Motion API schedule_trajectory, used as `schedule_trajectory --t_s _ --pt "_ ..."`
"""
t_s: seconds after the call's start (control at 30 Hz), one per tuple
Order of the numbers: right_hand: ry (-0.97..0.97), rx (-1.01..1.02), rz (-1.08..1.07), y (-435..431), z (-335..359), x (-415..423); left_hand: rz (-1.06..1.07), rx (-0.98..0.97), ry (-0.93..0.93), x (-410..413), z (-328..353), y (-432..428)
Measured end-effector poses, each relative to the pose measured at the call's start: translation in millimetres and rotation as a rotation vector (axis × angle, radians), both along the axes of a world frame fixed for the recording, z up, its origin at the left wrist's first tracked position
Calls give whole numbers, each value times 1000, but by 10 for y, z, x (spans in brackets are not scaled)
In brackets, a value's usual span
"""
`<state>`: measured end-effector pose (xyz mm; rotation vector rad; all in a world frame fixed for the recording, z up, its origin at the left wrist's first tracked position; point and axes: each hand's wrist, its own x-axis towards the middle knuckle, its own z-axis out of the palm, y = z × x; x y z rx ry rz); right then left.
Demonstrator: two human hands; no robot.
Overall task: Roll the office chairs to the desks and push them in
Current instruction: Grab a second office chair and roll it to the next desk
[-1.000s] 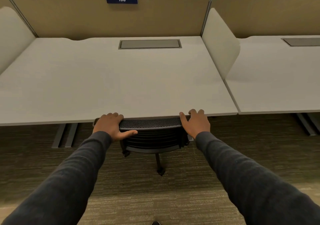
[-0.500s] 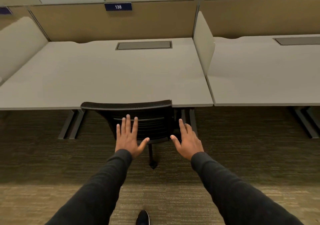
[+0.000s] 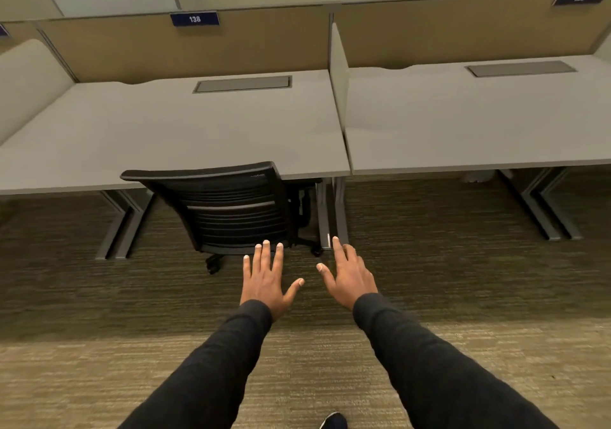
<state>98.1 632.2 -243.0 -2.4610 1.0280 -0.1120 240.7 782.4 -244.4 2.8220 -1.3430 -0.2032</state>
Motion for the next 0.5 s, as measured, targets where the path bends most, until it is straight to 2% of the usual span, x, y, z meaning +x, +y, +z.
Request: schedule_trajectory --t_s 0.27,0.5 --pt "-34 -11 -32 519 72 -860 -49 -26 -6 -938 54 371" --pt "10 24 -13 1373 -29 -2224 -67 -18 42 -2281 -13 1098"
